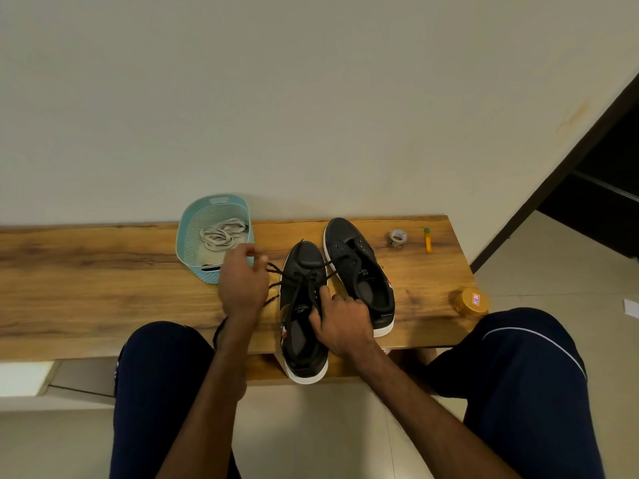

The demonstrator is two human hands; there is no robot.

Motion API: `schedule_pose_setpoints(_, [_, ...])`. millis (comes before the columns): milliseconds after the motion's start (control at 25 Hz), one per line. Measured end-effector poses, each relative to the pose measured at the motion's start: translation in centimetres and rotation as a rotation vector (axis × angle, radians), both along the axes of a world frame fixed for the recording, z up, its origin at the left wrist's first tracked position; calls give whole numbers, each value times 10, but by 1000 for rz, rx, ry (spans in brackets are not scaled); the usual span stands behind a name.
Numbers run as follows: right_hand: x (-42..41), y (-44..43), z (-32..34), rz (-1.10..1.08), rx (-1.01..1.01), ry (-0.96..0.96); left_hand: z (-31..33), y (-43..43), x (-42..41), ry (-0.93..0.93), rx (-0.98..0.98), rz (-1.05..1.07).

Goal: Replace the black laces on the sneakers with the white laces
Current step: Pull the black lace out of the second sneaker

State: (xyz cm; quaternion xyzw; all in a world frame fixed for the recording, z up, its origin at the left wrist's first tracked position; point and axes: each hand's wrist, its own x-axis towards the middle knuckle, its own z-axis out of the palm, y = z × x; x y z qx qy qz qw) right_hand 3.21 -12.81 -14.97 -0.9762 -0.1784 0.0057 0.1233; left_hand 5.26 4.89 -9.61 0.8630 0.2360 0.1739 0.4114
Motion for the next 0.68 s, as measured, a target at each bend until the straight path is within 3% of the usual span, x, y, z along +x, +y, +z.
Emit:
schedule_pose_setpoints(80, [0,0,0,1,-8,-1,-3,-19,-1,146,359,-372])
schedule_pose_setpoints(160, [-1,1,1,-1,-24,-7,-7,-42,-5,360,652,-554])
schedule_pose_setpoints(240, [-2,0,0,1,-37,-10,-14,-53,-4,461,778,-531])
schedule_pose_setpoints(320, [-2,-1,0,-1,-27,-10,-16,-53,-4,441,843,-444])
schedule_pose_setpoints(400, [-2,-1,0,-7,-8,-17,-17,-49,-4,285,692,-347])
schedule_pose_setpoints(600, [-1,1,-3,-22,16,-9,13,-15,-1,-124,-191,306])
schedule_pose_setpoints(640, [-1,1,-3,-23,14,-14,17,-5,0,-144,-253,361])
schedule_pose_setpoints(680, [0,1,-3,-22,14,-20,18,2,0,-118,-180,345])
